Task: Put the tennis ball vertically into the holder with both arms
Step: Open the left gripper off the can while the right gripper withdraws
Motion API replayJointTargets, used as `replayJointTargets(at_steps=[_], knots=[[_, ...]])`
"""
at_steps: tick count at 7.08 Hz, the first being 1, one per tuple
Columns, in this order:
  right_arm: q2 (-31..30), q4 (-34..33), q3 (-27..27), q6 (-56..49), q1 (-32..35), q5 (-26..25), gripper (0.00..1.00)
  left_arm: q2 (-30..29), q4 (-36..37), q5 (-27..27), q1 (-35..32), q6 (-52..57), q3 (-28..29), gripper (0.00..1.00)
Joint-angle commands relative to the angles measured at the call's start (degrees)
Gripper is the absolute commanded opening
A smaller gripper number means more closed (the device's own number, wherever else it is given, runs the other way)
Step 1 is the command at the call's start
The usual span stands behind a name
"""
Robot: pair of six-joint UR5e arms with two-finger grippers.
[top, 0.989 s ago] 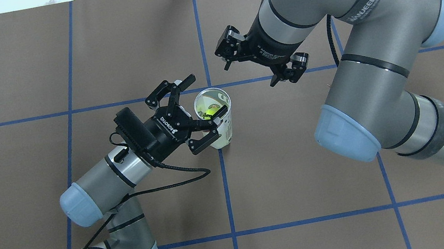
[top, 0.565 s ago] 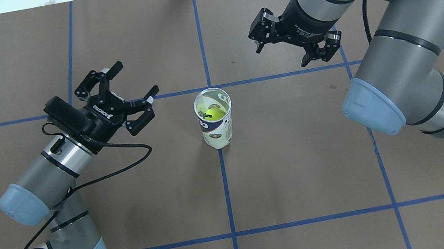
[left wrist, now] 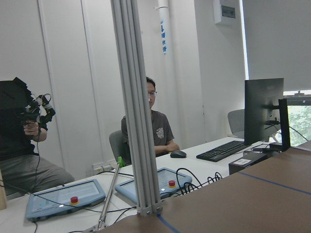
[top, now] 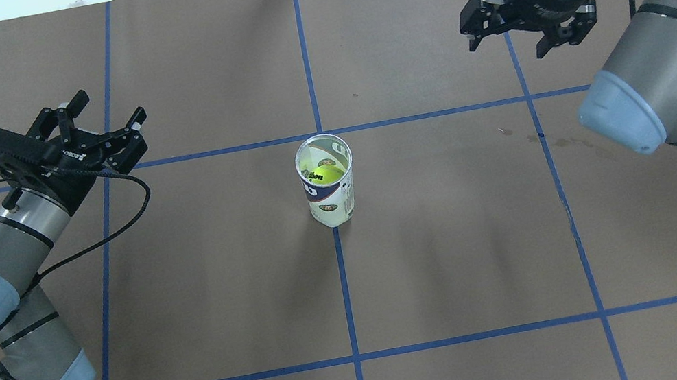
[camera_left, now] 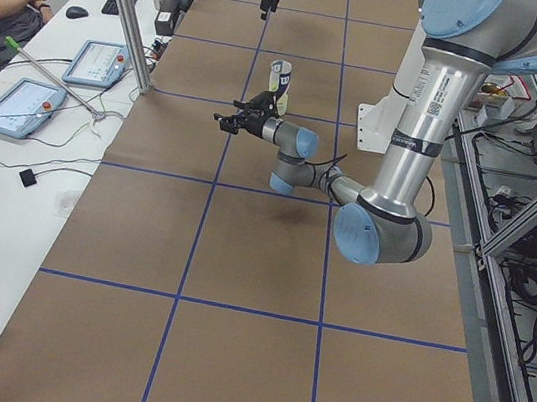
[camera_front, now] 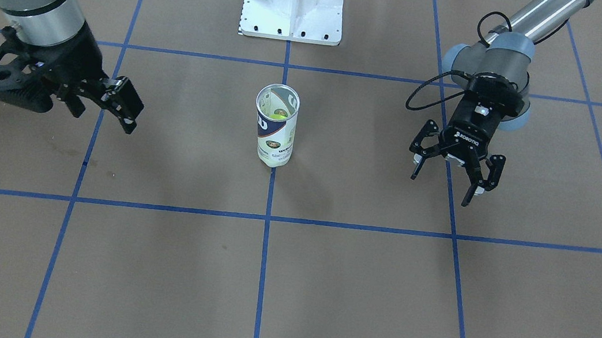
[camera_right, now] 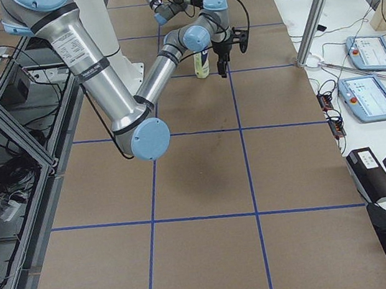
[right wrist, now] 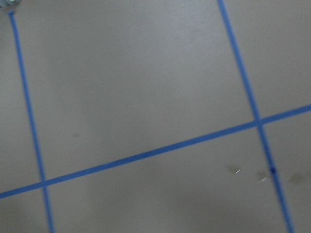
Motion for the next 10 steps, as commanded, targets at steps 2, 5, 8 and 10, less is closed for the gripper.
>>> replayJointTargets(at_steps=[2, 5, 8, 10], knots=[[-1.97, 0.11, -5.06, -12.57, 6.37, 0.6, 1.0, 3.12, 11.07, -10.94, -9.78, -6.39, -0.13, 0.99], [-1.97, 0.11, -13.3, -23.27, 10.84, 1.56, 1.0, 4.62, 28.59, -41.04, -26.82, -7.09, -0.22, 0.99], [-5.72, 0.11, -19.57, -37.15, 18.66, 9.02, 1.0, 6.36, 46.9, -71.48, -39.33, -6.3, -0.05, 0.99], [-11.6, 0.11, -19.66, -45.33, 24.02, 13.23, 1.0, 11.89, 47.74, -72.71, -41.45, -0.37, -3.02, 0.99]])
